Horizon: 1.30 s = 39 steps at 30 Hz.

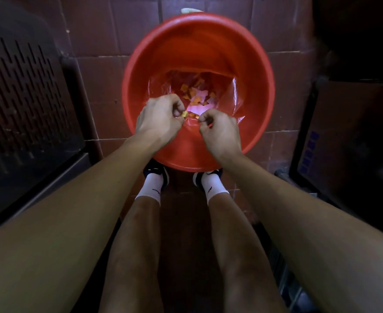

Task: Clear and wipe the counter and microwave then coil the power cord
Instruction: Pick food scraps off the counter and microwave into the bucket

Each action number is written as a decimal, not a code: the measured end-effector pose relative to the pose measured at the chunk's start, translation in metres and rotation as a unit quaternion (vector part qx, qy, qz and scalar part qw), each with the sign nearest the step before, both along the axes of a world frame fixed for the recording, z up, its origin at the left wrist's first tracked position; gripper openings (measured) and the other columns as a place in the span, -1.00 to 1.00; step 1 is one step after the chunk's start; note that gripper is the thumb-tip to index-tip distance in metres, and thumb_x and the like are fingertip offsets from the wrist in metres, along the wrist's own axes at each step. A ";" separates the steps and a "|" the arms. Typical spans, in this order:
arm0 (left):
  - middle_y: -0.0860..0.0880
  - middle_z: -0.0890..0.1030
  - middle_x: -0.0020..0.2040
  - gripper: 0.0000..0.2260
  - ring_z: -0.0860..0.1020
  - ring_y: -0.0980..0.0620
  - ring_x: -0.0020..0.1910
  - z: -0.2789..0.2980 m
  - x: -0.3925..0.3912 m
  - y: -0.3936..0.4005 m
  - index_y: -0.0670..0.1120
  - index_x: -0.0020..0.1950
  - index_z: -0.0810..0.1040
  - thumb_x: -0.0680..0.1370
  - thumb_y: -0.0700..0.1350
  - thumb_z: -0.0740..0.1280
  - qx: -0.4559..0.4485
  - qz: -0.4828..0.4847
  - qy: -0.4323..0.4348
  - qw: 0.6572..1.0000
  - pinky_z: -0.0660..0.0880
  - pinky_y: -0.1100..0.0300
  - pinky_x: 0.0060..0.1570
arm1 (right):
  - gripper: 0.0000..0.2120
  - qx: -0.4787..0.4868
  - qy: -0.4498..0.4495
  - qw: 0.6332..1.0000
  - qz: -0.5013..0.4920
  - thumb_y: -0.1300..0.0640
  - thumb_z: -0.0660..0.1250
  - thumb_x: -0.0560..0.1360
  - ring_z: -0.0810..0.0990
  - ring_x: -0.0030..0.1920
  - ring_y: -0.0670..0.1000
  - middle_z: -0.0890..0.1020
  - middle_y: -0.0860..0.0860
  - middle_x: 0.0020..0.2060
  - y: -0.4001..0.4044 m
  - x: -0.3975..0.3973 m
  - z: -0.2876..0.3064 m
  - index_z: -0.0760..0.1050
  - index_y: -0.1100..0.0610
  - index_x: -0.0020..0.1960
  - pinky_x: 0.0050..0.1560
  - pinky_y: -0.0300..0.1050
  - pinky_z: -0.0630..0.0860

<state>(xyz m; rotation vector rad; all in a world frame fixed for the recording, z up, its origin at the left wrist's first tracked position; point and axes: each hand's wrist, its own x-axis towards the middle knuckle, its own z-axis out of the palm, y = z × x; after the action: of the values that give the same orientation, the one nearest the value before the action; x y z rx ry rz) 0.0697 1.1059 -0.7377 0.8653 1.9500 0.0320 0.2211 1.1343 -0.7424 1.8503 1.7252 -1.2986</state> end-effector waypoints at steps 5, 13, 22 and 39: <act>0.11 0.64 -0.06 -0.86 0.60 -0.03 0.03 0.007 -0.007 -0.008 0.13 0.01 0.59 0.49 -0.09 0.42 -0.008 -0.031 -0.003 0.999 0.54 -0.01 0.13 | -0.82 -0.019 0.004 1.000 -0.001 0.19 0.28 0.53 0.63 0.01 0.16 0.69 0.04 0.00 0.003 0.004 0.005 0.61 0.02 0.05 0.10 0.03 0.55; -0.05 0.60 0.26 -0.71 0.54 -0.18 0.24 0.065 -0.014 -0.008 0.11 0.28 0.54 0.56 0.04 0.32 -0.025 -0.173 0.041 0.984 0.49 -0.06 0.19 | -0.69 0.006 0.014 0.999 0.034 0.14 0.28 0.54 0.56 0.24 0.14 0.64 0.04 0.22 0.012 0.016 0.061 0.57 0.02 0.26 0.26 0.01 0.49; -0.06 0.61 0.26 -0.68 0.53 -0.18 0.26 0.209 -0.005 -0.010 0.05 0.32 0.51 0.58 0.04 0.28 -0.009 -0.192 0.080 0.978 0.49 -0.09 0.22 | -0.73 0.051 0.028 0.996 0.065 0.12 0.29 0.54 0.58 0.22 0.13 0.65 0.03 0.19 0.024 0.044 0.191 0.58 0.02 0.22 0.23 0.03 0.52; -0.09 0.53 0.36 -0.58 0.47 -0.18 0.32 0.464 -0.018 -0.085 0.01 0.46 0.42 0.62 0.08 0.24 0.073 -0.059 0.211 0.973 0.43 -0.09 0.26 | -0.56 0.217 0.132 0.864 0.434 -0.03 0.32 0.54 0.52 0.30 0.15 0.58 0.04 0.30 0.035 -0.028 0.452 0.48 0.08 0.38 0.23 0.07 0.47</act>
<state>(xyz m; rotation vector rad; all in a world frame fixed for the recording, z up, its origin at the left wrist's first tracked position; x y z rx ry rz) 0.0512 1.0208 -0.2741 1.1575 2.3081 -0.0859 0.1935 1.1696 -0.2899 0.7902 2.6969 -0.8261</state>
